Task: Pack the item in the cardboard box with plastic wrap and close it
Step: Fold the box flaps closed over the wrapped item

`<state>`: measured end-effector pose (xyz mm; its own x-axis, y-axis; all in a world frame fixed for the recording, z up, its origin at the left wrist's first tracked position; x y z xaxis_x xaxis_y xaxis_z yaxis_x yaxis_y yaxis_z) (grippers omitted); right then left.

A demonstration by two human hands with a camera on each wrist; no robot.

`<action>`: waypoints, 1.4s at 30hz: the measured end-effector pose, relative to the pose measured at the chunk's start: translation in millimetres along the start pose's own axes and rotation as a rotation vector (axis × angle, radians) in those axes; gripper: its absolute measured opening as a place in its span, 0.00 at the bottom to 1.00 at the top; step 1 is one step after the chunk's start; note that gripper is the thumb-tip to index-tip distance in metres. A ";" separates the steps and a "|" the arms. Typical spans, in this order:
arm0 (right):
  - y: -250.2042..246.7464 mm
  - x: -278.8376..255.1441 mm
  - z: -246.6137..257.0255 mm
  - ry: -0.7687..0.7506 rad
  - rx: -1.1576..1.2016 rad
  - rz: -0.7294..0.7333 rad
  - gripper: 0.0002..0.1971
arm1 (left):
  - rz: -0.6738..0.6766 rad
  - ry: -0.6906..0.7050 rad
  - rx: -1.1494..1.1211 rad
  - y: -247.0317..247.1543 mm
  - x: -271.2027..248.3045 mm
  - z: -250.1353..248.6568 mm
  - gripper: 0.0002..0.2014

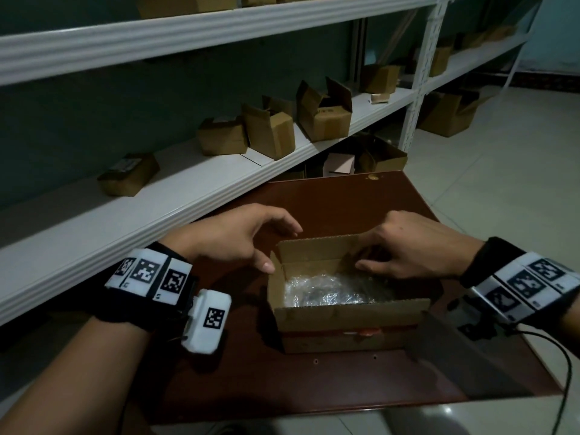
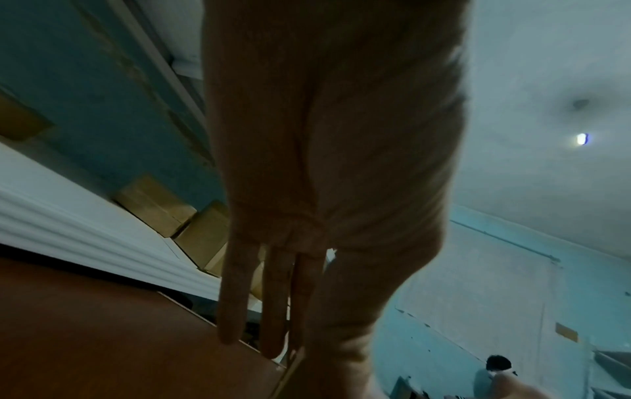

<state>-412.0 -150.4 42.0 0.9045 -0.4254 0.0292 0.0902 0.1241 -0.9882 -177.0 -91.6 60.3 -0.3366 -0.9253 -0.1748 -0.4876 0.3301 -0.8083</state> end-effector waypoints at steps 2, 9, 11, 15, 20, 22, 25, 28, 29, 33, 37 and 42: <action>0.1 -1.1 -0.4 0.006 0.006 0.010 0.17 | -0.022 0.007 0.003 2.0 3.3 -1.0 0.36; 5.8 -4.6 -5.0 0.026 -0.027 0.019 0.17 | -0.021 -0.032 0.033 15.9 15.5 -4.1 0.37; 6.5 -5.7 -8.2 0.027 -0.019 0.028 0.17 | -0.005 -0.069 0.046 22.6 19.9 -5.1 0.40; 5.5 -6.9 -13.9 0.007 0.014 0.015 0.17 | 0.037 -0.100 0.115 39.8 28.6 -8.7 0.34; 1.0 -9.6 -18.0 0.004 0.060 -0.025 0.16 | 0.026 -0.171 0.304 48.2 35.9 -11.4 0.31; 0.0 -11.1 -19.7 0.005 0.082 -0.048 0.15 | 0.016 -0.188 0.341 48.4 37.7 -12.1 0.32; -1.4 -14.4 -25.2 0.026 0.118 -0.063 0.12 | 0.001 -0.193 0.433 50.0 40.8 -14.4 0.34; -1.6 -15.4 -28.4 0.057 0.138 -0.043 0.12 | -0.044 -0.155 0.478 45.7 42.7 -14.6 0.28; -1.0 -14.8 -28.2 0.061 0.136 -0.039 0.12 | -0.066 -0.154 0.473 42.3 41.9 -12.6 0.23; 4.1 -10.2 -22.5 0.043 0.085 -0.054 0.11 | -0.158 -0.167 0.404 31.6 37.5 1.3 0.18; 8.0 -6.3 -20.0 0.011 0.061 -0.107 0.09 | -0.174 -0.198 0.341 27.9 35.6 10.1 0.19; 7.7 -3.6 -17.7 -0.023 0.054 -0.211 0.10 | -0.186 -0.274 0.342 13.1 31.5 28.6 0.18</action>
<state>-421.9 -163.7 31.6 0.8723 -0.4266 0.2389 0.3005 0.0823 -0.9502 -170.9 -121.7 28.1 -0.0210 -0.9932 -0.1144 -0.2106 0.1163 -0.9706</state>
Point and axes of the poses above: each hand's wrist, its own x-axis towards the middle knuckle, its own y-axis out of the palm, z = x × y, the point moved 5 cm from there along x, towards the middle knuckle
